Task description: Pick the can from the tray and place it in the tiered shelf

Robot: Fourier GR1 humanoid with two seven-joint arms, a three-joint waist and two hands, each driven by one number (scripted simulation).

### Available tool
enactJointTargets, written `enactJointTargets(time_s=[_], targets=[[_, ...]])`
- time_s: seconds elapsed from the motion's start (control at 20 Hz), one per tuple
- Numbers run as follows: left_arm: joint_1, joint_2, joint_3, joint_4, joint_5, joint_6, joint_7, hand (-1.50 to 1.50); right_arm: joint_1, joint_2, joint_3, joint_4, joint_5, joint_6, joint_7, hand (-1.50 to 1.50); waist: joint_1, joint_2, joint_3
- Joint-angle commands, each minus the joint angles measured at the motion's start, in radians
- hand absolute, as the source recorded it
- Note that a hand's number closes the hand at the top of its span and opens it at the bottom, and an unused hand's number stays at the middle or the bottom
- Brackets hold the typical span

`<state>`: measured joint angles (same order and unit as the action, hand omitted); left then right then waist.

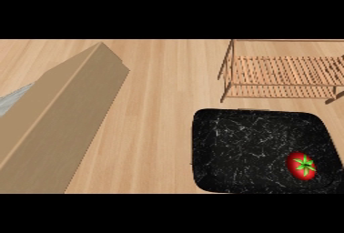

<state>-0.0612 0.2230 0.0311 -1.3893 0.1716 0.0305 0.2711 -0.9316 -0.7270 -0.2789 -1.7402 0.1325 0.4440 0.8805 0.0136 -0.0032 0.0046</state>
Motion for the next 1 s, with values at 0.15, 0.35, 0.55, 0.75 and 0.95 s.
enactJointTargets(time_s=[0.15, 0.35, 0.55, 0.75, 0.95], targets=[[-0.022, -0.045, -0.021, 0.08, -0.042, 0.033, 0.004, 0.0, -0.109, -0.029, 0.051, 0.246, 0.029, 0.037, -0.13, 1.5, -0.001, 0.007, -0.006], [-0.027, -0.015, 0.01, 0.044, -0.01, 0.003, 0.039, 0.0, -0.059, -0.06, 0.059, 0.316, 0.076, 0.063, -0.264, 1.5, -0.006, 0.006, -0.005], [0.039, -0.01, -0.003, -0.001, -0.02, -0.015, 0.033, 0.0, -0.068, -0.038, 0.103, 0.435, 0.173, -0.001, -0.388, 1.5, 0.005, 0.007, -0.005], [0.033, -0.041, -0.016, 0.021, -0.033, -0.005, 0.014, 0.0, -0.097, -0.013, 0.133, 0.549, 0.241, -0.06, -0.467, 1.5, 0.004, 0.008, -0.005], [-0.064, -0.005, 0.031, 0.048, 0.004, -0.023, 0.076, 0.0, -0.189, 0.013, 0.167, 0.717, 0.325, -0.137, -0.539, 1.5, 0.015, 0.014, -0.005]])
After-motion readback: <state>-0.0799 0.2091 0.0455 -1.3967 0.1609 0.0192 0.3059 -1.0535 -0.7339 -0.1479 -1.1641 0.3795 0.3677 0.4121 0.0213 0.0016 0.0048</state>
